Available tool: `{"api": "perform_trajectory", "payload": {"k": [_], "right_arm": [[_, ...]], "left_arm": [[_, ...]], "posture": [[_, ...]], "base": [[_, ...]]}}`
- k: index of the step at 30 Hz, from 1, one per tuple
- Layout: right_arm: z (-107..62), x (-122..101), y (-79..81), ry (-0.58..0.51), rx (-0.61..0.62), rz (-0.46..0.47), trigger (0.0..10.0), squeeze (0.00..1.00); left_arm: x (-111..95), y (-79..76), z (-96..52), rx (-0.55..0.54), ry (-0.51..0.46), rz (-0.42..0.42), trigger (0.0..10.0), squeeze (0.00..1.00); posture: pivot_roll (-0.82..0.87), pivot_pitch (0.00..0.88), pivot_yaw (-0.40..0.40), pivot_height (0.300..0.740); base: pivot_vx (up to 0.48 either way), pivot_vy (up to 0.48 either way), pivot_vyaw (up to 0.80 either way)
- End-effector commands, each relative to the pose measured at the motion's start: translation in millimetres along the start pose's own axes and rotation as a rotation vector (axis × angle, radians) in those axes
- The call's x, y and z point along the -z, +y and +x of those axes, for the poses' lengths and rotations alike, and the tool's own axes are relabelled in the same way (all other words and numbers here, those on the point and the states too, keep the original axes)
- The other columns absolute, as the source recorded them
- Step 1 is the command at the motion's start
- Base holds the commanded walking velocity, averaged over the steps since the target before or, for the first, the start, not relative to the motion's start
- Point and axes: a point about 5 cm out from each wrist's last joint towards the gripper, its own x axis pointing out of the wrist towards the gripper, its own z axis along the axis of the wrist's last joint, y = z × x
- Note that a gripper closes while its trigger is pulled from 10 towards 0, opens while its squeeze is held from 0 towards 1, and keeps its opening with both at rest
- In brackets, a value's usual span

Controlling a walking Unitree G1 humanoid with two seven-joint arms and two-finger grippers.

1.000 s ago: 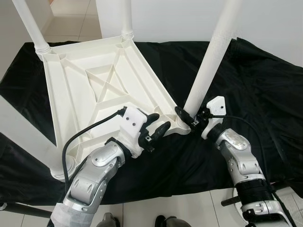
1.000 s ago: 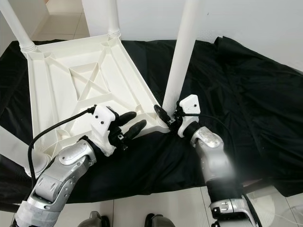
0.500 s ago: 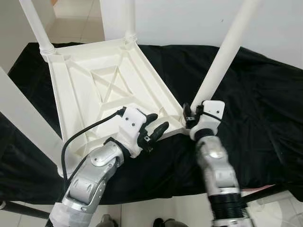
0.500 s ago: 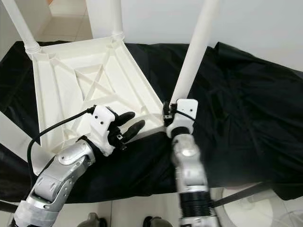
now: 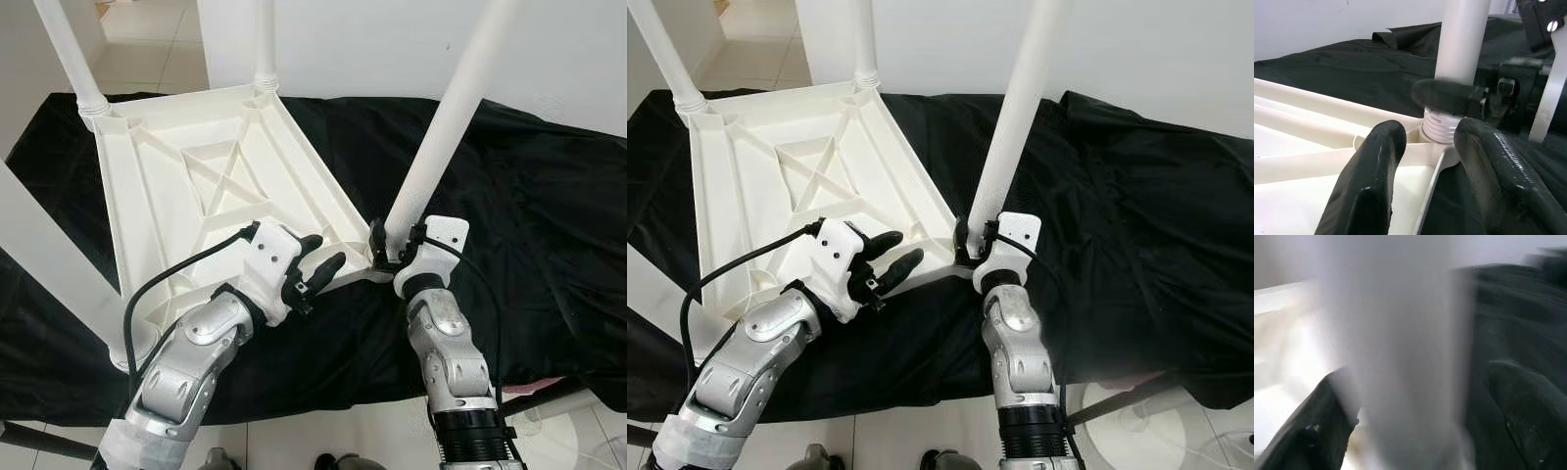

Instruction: Building children table

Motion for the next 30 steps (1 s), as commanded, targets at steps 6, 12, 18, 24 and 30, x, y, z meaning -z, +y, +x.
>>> {"api": "perform_trajectory", "payload": {"k": [6,12,18,24,30], "right_arm": [[5.2,-8.8,-26.8,-0.015,-0.225,-0.064,10.0,0.0],[17.6,-6.5,-27.3,0.036,-0.448,-0.176,10.0,0.0],[21.0,-2.1,-25.1,0.061,-0.519,-0.192,10.0,0.0],[23.0,-0.9,-27.3,0.063,-0.549,-0.186,10.0,0.0],[24.2,0.8,-35.2,0.056,-0.548,-0.193,1.1,0.0]], "left_arm": [[8.7,-11.0,-0.6,0.069,0.034,0.017,10.0,0.0],[12.7,-17.0,2.7,0.103,0.056,0.006,10.0,0.0],[11.7,-16.9,2.9,0.105,0.043,-0.02,10.0,1.0],[12.3,-14.6,2.5,0.087,0.063,0.007,10.0,0.54],[13.0,-16.3,2.2,0.094,0.07,0.014,10.0,0.0]], "posture": [[-0.05,0.108,-0.038,0.74],[-0.04,0.108,-0.037,0.74],[-0.03,0.109,-0.038,0.74],[-0.03,0.112,-0.042,0.74],[-0.03,0.114,-0.042,0.74]], "base": [[0.0,0.0,0.0],[0.0,0.0,0.0],[0.0,0.0,0.0],[0.0,0.0,0.0],[0.0,0.0,0.0]]}}
